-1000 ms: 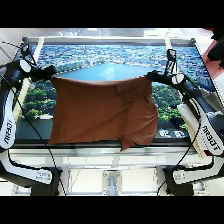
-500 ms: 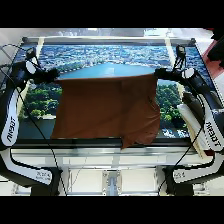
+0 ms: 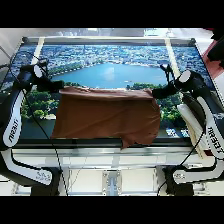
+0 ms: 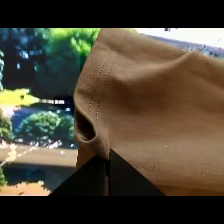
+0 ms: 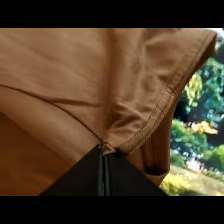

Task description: Fold the shirts.

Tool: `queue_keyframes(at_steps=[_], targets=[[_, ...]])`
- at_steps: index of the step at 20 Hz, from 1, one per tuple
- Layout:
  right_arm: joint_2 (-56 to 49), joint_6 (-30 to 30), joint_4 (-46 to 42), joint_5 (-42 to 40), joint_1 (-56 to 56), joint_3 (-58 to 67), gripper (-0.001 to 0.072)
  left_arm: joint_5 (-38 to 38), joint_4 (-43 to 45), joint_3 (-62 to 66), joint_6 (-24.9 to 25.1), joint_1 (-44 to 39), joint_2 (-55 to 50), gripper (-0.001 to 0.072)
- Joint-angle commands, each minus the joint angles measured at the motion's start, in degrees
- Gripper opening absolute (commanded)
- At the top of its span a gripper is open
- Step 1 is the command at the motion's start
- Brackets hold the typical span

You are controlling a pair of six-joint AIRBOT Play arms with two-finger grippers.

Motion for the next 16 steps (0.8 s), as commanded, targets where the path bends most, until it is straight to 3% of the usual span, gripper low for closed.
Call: queue_keyframes(at_steps=[1,10,11,13,15,16], targets=[[0.24,1.09,-1.44,-2.84,0.24,-5.77,0.0026,-0.68,1.29,-4.72,0.24,-0.04,-0.02,0.0012],[0.20,1.46,-0.55,-8.90,0.22,-13.27,0.0029,1.03,0.42,-6.71,-0.39,-0.04,-0.02,0.0014],[0.20,2.67,-0.63,-8.50,0.22,-13.25,0.0032,0.50,0.42,-6.69,-0.37,-0.04,-0.02,0.0043],[0.50,4.07,-0.83,-5.99,0.15,-12.28,0.0108,-1.40,0.96,-6.16,-0.35,0.02,0.00,0.0416],[2.56,4.09,-2.54,-1.07,0.15,-10.12,0.0304,-3.78,1.68,-4.46,-0.37,0.13,1.07,0.0441],[4.57,4.31,-4.42,1.99,0.13,-8.83,0.0316,-3.74,2.45,-4.09,-0.37,0.13,2.97,0.0441]])
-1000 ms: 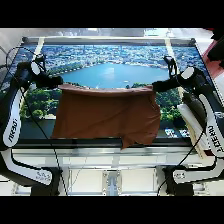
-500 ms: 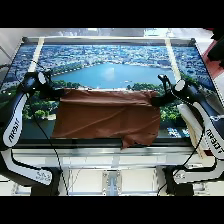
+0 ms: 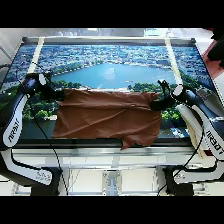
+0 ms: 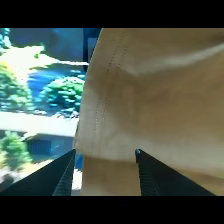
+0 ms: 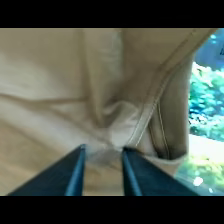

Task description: Fold the shirts.

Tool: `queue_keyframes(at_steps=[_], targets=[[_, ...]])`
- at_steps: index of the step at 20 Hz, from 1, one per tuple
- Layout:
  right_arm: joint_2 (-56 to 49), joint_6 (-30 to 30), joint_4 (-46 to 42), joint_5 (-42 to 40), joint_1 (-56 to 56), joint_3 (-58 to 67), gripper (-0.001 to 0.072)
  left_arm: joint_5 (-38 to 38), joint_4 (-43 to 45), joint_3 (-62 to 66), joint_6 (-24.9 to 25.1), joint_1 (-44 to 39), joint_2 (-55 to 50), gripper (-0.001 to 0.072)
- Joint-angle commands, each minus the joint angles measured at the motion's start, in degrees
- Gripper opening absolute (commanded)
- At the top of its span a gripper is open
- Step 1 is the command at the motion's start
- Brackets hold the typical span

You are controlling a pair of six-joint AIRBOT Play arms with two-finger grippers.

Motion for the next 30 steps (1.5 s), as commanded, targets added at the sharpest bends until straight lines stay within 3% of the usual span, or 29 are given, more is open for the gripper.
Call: queue_keyframes(at_steps=[1,3,6,10,13,16,17,18,19,26,28,30], targets=[[5.62,1.16,-5.05,9.40,-0.37,3.41,0.0320,-1.49,2.05,1.27,-0.04,0.11,5.01,0.0441],[13.25,2.51,-8.04,12.04,-2.08,4.24,0.0324,-1.44,4.90,1.14,0.50,0.11,12.55,0.0441],[24.90,4.22,-5.73,12.33,-7.89,1.70,0.0348,-2.19,10.75,-3.91,0.98,0.13,24.87,0.0441],[38.03,4.46,4.57,14.71,-16.70,-17.62,0.0349,-2.12,8.68,-21.88,-1.86,0.11,39.98,0.0441],[41.83,5.16,12.83,14.99,-18.25,-33.86,0.0350,-2.14,5.64,-29.59,-1.88,0.11,47.71,0.0441],[41.79,2.99,20.39,12.37,-18.25,-43.63,0.0351,-1.38,3.58,-29.88,-1.88,0.11,50.95,0.0441],[41.79,2.99,21.75,10.97,-18.25,-45.44,0.0383,-0.98,3.28,-29.86,-1.88,0.11,51.32,0.0441],[41.77,3.02,22.82,9.53,-18.25,-46.58,0.0542,-0.83,2.84,-29.86,-1.88,0.11,51.39,0.0442],[41.77,3.04,23.47,8.20,-18.25,-47.23,0.0614,-0.76,2.19,-29.86,-1.88,0.11,51.36,0.0441],[39.58,3.74,23.61,4.66,-18.14,-47.32,0.0601,-0.11,-1.40,-29.86,-1.84,0.11,51.36,0.0441],[38.03,3.69,23.67,4.79,-18.14,-47.32,0.0543,-0.17,-1.60,-29.86,-1.84,0.11,51.36,0.0441],[37.79,3.67,23.76,4.76,-18.14,-47.32,0.0539,-0.17,-1.64,-29.86,-1.84,0.11,51.36,0.0441]])
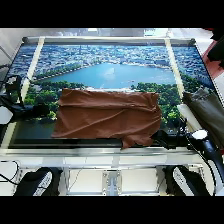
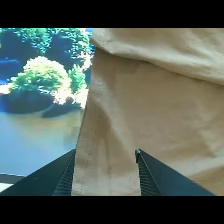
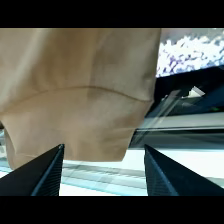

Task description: Fold the shirts.

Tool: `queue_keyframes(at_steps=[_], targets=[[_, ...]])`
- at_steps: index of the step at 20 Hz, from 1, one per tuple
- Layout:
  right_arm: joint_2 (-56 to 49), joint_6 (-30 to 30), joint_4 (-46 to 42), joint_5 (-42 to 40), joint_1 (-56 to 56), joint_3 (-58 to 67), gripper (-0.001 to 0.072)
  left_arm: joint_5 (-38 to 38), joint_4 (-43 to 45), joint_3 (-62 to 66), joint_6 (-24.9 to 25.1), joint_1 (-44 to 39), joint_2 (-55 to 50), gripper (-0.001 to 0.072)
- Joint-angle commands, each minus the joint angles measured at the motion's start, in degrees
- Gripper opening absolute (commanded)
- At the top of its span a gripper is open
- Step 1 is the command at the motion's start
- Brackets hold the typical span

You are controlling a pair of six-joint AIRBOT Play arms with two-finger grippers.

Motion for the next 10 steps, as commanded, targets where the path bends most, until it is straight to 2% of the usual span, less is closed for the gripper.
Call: queue_keyframes(at_steps=[1,8,9,10], targets=[[-0.96,0.11,0.59,-0.44,0.04,-0.20,0.0538,0.11,-0.61,-0.02,0.07,0.02,0.04,0.0441],[-0.96,-1.64,6.27,-4.92,0.04,-4.74,0.0527,0.13,-0.61,-0.02,0.07,0.02,0.04,0.0441],[-0.96,-2.19,7.67,-5.92,0.04,-4.87,0.0443,0.17,-0.59,-0.02,0.07,0.02,0.04,0.0441],[-0.96,-3.89,9.49,-6.62,0.04,-4.87,0.0395,0.24,-0.59,-0.02,0.07,0.02,0.04,0.0441]])
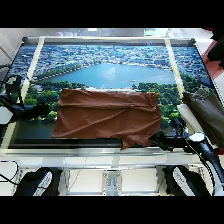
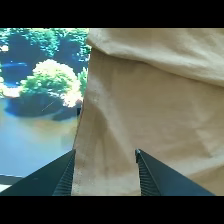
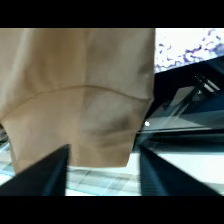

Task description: Fold the shirts.

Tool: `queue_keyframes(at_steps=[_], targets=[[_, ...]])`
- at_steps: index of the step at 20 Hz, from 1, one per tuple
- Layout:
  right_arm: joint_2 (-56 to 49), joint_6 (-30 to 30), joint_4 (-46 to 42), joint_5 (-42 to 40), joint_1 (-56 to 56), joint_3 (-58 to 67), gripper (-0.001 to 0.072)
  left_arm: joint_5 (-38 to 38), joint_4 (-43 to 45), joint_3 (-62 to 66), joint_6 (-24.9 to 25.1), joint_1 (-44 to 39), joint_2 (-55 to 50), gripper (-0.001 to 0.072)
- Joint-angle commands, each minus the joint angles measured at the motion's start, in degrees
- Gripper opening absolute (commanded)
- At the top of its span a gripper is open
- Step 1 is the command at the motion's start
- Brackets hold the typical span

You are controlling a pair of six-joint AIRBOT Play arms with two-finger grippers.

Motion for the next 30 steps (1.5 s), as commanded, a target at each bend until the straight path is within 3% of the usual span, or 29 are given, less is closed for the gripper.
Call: queue_keyframes(at_steps=[1,2,3,5,8,10,13,14,15,18,20,21,24,26,28,30], targets=[[-0.04,-3.56,6.60,-2.84,0.04,-0.87,0.0376,0.24,0.02,-0.02,0.04,0.02,0.04,0.0441],[-0.04,-4.46,8.52,-2.91,0.04,-0.87,0.0374,0.28,0.02,-0.02,0.04,0.02,0.04,0.0441],[-0.04,-5.25,9.70,-2.60,0.04,-0.85,0.0297,0.28,0.02,-0.02,0.04,0.02,0.04,0.0441],[-0.02,-9.05,12.09,-0.59,0.02,-0.81,0.0026,0.48,0.04,0.02,0.04,0.02,0.04,0.0441],[0.44,-11.23,16.63,4.00,0.02,-0.79,0.0030,4.28,0.07,1.44,-0.42,0.02,0.09,0.0441],[1.14,-11.19,16.37,5.33,0.02,-0.24,0.0029,5.73,2.19,3.23,-4.22,0.02,0.11,0.0441],[2.23,-10.97,15.61,6.43,0.02,1.79,0.0030,-1.95,18.38,0.28,-23.65,0.04,0.15,0.0440],[2.60,-10.99,15.58,6.62,0.02,2.36,0.0030,-4.98,22.73,-2.05,-27.87,0.04,0.15,0.0440],[3.08,-11.02,15.58,6.60,0.02,2.75,0.0030,-6.69,24.09,-4.26,-28.89,0.04,0.15,0.0440],[3.58,-11.74,15.76,6.51,0.02,2.95,0.0030,-6.82,20.83,-10.95,-32.76,0.04,0.02,0.0405],[3.58,-12.28,15.76,6.54,0.02,2.95,0.0030,-5.03,17.51,-15.23,-40.39,0.04,0.02,0.0256],[3.58,-12.31,15.61,6.45,0.02,2.95,0.0030,-4.04,15.67,-16.96,-44.19,0.04,0.02,0.0228],[3.58,-13.05,15.56,6.51,0.02,2.95,0.0030,-2.60,11.63,-20.35,-50.75,0.04,0.02,0.0228],[3.58,-13.79,15.58,6.54,0.02,2.95,0.0030,-0.59,9.40,-21.59,-51.65,0.04,0.00,0.0240],[3.58,-13.81,15.58,6.54,0.02,2.95,0.0030,2.75,6.25,-22.56,-51.69,0.04,-0.11,0.0351],[3.58,-13.81,15.56,6.54,0.02,2.95,0.0030,3.80,5.62,-22.97,-54.05,0.04,-1.11,0.0351]])
